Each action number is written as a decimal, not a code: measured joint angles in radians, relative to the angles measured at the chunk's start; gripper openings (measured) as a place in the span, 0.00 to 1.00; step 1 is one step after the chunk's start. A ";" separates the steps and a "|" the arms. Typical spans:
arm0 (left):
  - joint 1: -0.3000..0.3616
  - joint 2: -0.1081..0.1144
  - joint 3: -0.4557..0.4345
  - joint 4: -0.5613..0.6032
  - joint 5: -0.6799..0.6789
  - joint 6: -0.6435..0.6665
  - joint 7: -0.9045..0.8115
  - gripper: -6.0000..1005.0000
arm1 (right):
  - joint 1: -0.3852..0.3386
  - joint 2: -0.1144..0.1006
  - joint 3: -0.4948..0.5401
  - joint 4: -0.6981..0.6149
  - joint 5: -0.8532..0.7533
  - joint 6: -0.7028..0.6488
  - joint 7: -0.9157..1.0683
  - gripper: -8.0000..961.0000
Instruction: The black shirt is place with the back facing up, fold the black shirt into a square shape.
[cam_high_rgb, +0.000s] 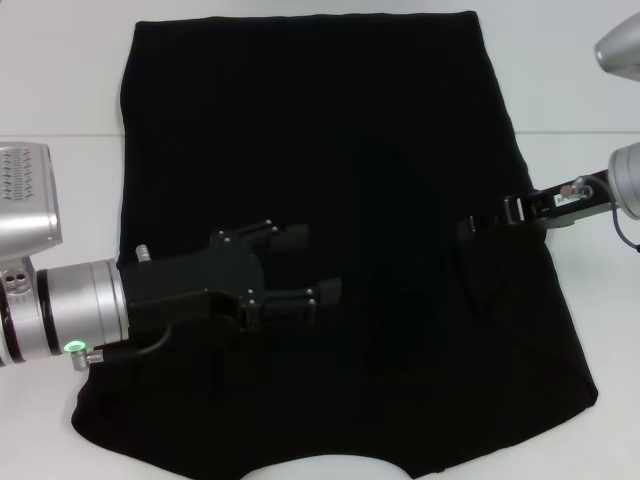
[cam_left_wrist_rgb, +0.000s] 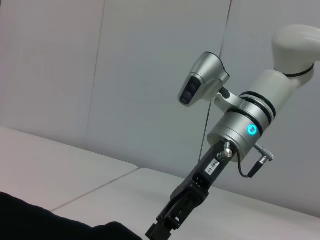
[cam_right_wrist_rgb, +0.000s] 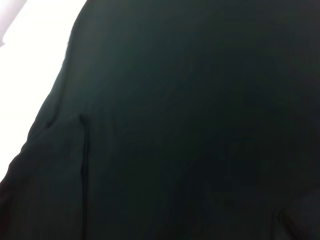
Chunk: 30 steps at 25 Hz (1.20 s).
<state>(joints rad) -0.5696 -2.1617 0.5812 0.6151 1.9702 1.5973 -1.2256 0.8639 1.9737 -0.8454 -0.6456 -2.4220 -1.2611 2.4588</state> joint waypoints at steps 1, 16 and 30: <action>-0.001 0.001 0.000 0.000 -0.001 0.000 0.000 0.86 | -0.005 -0.002 0.004 0.000 0.000 0.000 0.004 0.32; -0.004 0.003 0.000 0.007 -0.004 0.000 0.000 0.86 | -0.049 -0.029 0.023 0.110 -0.005 0.076 0.035 0.78; 0.005 0.011 -0.036 0.014 0.004 0.016 0.000 0.86 | -0.018 0.021 0.007 0.189 0.002 0.249 0.026 0.77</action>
<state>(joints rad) -0.5642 -2.1504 0.5452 0.6289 1.9739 1.6134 -1.2256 0.8457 1.9943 -0.8381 -0.4569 -2.4204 -1.0125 2.4846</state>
